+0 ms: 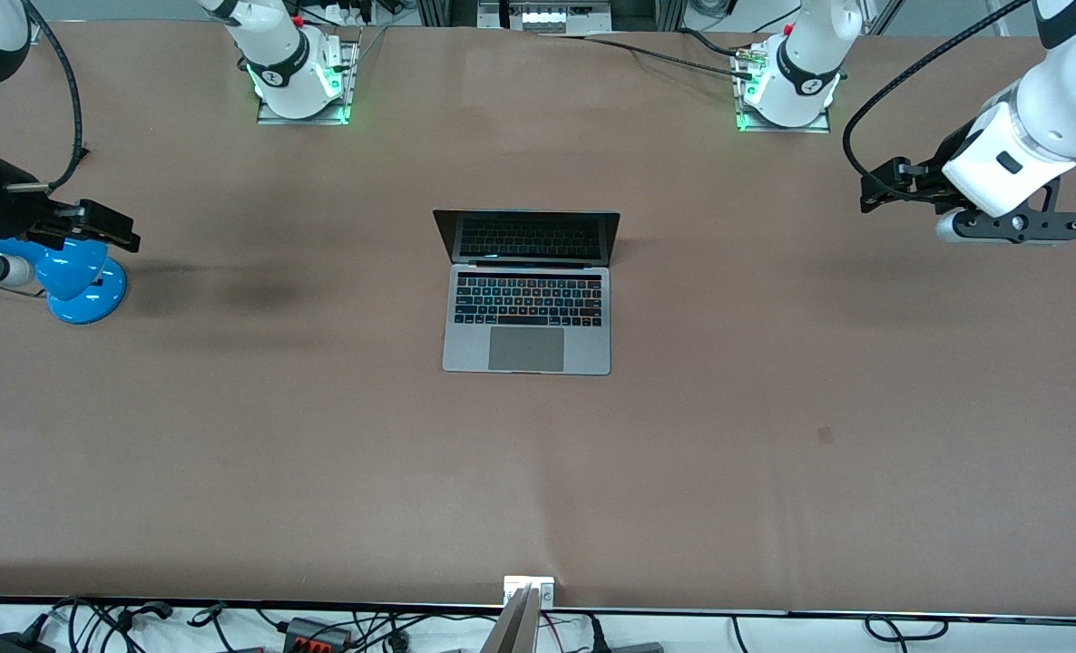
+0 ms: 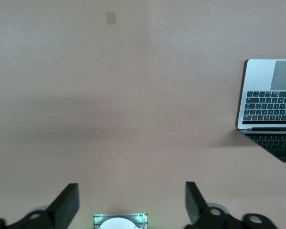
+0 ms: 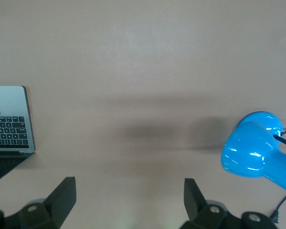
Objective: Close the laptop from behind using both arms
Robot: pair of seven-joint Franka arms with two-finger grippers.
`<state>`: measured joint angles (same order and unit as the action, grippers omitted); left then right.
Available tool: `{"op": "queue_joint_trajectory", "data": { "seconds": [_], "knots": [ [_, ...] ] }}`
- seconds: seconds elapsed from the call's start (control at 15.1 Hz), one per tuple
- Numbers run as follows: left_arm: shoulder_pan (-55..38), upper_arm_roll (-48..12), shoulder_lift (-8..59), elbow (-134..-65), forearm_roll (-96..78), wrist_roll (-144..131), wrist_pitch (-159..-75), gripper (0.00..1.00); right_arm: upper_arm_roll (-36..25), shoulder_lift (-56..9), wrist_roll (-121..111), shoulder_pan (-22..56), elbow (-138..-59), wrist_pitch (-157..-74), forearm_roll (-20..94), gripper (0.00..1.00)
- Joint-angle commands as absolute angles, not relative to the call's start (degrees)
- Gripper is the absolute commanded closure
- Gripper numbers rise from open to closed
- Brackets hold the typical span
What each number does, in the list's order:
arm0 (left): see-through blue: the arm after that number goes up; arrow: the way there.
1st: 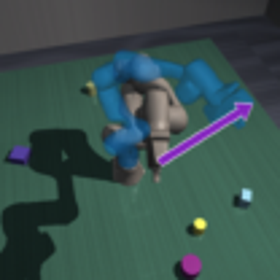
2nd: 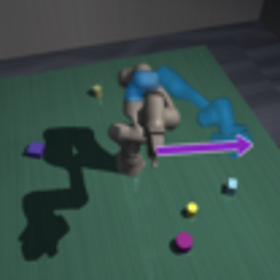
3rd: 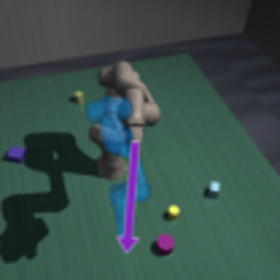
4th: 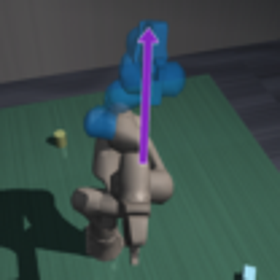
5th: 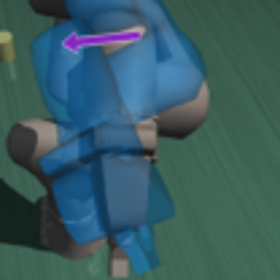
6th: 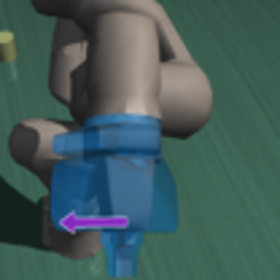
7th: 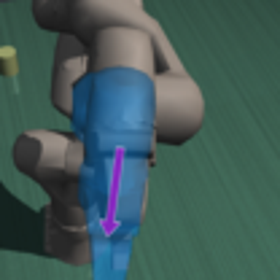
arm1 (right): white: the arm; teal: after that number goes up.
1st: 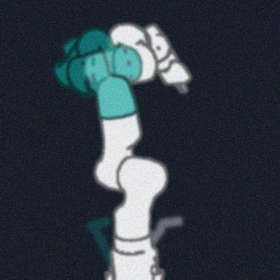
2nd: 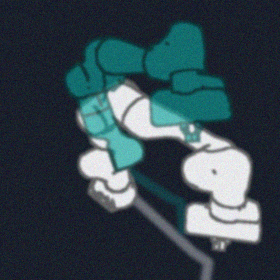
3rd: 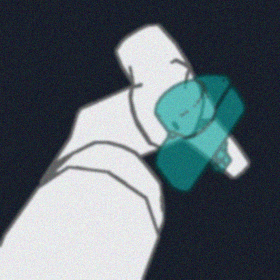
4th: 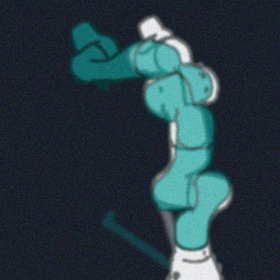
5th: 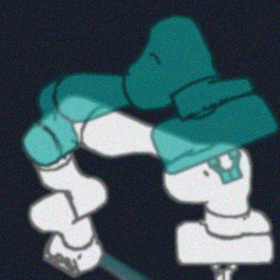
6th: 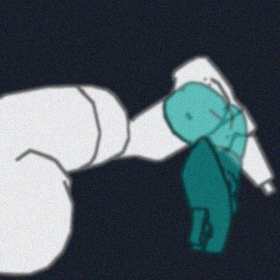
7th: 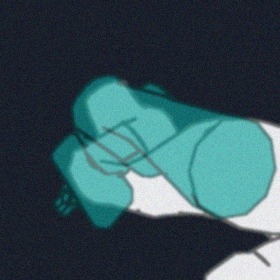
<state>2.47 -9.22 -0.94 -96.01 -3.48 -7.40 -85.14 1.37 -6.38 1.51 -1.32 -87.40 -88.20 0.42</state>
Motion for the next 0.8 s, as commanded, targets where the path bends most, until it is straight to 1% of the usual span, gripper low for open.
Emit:
{"op": "queue_joint_trajectory", "data": {
  "seconds": [0.0, 0.07, 0.13, 0.2, 0.27, 0.33, 0.46, 0.6, 0.73],
  "knots": [
    [3.16, -9.40, -0.53, -94.83, -4.48, -5.98, -82.97, 0.68, 1.23, -6.06, 0.79, -1.76, -85.61, -87.19, 1.14, 0.00],
    [3.08, -9.40, -0.35, -94.83, -4.48, -4.93, -82.62, 0.83, 1.23, -6.33, 0.36, -1.58, -85.69, -87.19, 0.79, 0.00],
    [3.08, -9.40, -0.35, -94.83, -4.48, -3.96, -82.53, 0.87, 1.32, -6.85, 0.70, -1.41, -85.69, -87.36, 1.05, 0.00],
    [2.99, -9.40, -0.44, -94.83, -4.48, -4.56, -82.44, 0.99, 1.32, -7.03, 0.53, -1.49, -85.61, -87.19, 1.05, 0.10],
    [2.90, -9.49, -0.44, -94.83, -4.48, -4.83, -81.66, 0.99, 1.41, -7.21, 0.53, -1.41, -85.87, -86.93, 1.23, 0.39],
    [2.90, -9.49, -0.44, -94.83, -4.57, -4.75, -80.95, 0.99, 1.58, -7.99, 0.61, -1.23, -86.13, -86.66, 1.23, 0.60],
    [2.90, -9.49, -0.44, -94.83, -4.57, -4.66, -80.77, 0.99, 1.84, -8.61, 0.62, -0.53, -86.57, -85.26, 1.23, 0.87],
    [2.55, -9.75, -0.35, -94.75, -4.57, -4.57, -79.46, 0.99, 1.85, -9.58, 0.70, 1.05, -87.45, -85.25, 1.32, 1.00],
    [2.29, -11.07, -0.26, -94.66, -4.66, -3.96, -76.75, 0.99, 1.85, -9.93, 0.62, 1.84, -88.41, -85.17, 1.41, 1.00]
  ]
}}
